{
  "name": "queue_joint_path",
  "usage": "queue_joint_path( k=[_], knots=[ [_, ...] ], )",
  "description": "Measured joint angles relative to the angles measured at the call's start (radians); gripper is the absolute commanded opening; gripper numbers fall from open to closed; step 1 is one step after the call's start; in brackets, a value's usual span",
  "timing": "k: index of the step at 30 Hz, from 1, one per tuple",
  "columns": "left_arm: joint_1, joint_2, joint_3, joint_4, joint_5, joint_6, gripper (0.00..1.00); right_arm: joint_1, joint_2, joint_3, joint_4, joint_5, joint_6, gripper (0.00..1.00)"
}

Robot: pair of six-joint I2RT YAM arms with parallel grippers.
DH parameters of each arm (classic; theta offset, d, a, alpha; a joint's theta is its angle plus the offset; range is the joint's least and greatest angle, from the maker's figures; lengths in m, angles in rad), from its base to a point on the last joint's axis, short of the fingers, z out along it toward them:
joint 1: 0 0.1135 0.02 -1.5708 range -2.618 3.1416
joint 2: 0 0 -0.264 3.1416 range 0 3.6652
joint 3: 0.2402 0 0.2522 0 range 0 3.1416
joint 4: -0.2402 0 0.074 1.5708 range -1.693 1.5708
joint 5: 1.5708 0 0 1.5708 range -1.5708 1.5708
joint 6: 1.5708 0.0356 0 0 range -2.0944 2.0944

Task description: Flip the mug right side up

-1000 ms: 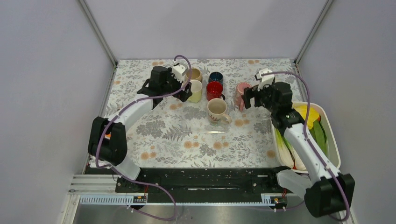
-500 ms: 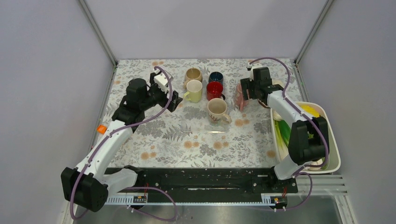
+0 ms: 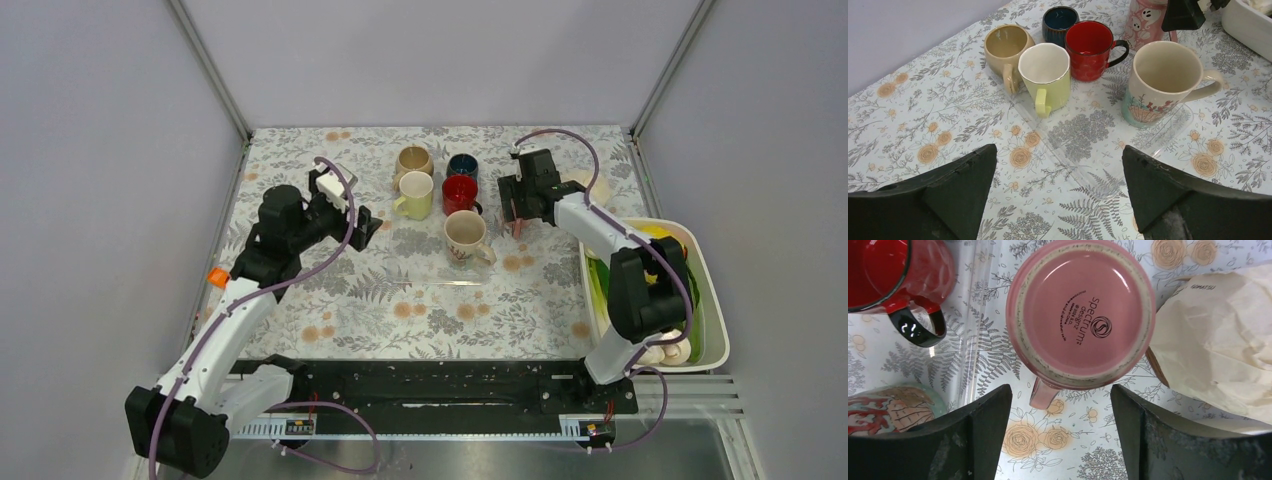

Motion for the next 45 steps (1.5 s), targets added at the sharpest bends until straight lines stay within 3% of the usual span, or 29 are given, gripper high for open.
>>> queue_joint_path(
  k=[8, 13, 17, 22, 31, 35, 45],
  knots=[
    [0.048, -0.025, -0.062, 0.040, 0.040, -0.043, 0.99, 0.003, 0.112, 0.048, -0.028, 0.048, 0.045, 0.65],
    [0.079, -0.037, -0.079, 0.066, 0.077, -0.064, 0.99, 0.003, 0.151, 0.091, -0.047, 0.064, 0.067, 0.40],
    [0.089, -0.041, -0.086, 0.078, 0.094, -0.074, 0.99, 0.003, 0.162, 0.108, -0.047, 0.065, 0.078, 0.27],
    [0.092, -0.041, -0.087, 0.089, 0.116, -0.082, 0.99, 0.003, 0.162, 0.109, -0.050, 0.064, 0.077, 0.00],
    [0.107, -0.041, -0.087, 0.099, 0.141, -0.098, 0.99, 0.003, 0.162, 0.111, -0.050, 0.049, 0.065, 0.00],
    [0.111, -0.041, -0.089, 0.101, 0.151, -0.101, 0.99, 0.002, 0.162, 0.111, -0.046, 0.025, 0.052, 0.20],
    [0.122, -0.041, -0.099, 0.108, 0.174, -0.107, 0.99, 0.002, 0.178, 0.139, -0.068, -0.017, 0.029, 0.34]
  ],
)
